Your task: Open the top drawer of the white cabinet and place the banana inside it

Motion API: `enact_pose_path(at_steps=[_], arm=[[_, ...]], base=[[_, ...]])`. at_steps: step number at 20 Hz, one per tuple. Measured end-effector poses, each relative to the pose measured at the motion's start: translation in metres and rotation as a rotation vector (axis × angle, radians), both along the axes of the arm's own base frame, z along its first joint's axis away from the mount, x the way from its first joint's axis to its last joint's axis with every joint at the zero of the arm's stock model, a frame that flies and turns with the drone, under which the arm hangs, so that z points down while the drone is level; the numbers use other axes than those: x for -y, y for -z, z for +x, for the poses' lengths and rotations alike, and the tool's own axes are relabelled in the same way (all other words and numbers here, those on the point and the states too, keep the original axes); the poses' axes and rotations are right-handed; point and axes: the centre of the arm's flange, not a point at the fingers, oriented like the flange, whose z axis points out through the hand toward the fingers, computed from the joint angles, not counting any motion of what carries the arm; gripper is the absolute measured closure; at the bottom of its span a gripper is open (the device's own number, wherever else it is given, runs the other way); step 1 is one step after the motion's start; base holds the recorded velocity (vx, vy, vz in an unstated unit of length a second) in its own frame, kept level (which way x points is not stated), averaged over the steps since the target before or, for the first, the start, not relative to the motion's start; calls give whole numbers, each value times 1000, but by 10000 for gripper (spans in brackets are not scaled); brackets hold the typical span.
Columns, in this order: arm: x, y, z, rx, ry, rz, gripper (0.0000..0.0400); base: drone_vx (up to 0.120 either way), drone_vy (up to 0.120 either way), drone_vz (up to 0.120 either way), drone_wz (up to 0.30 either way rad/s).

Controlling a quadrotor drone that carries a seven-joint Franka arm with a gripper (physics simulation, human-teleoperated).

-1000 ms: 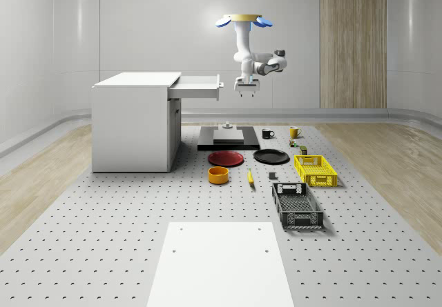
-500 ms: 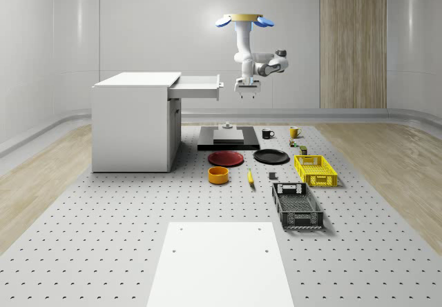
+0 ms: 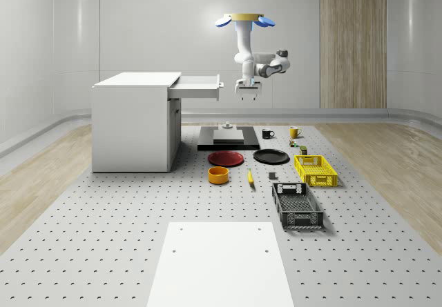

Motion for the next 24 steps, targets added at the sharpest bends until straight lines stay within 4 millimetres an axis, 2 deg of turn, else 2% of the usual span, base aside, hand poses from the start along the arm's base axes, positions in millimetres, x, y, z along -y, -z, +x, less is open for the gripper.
enact_pose_path(at_steps=[10,24], arm=[[0,0,0,0,0,0,0],[0,0,0,0,0,0,0]], base=[[120,0,-4,0],[3,6,-120,0]])
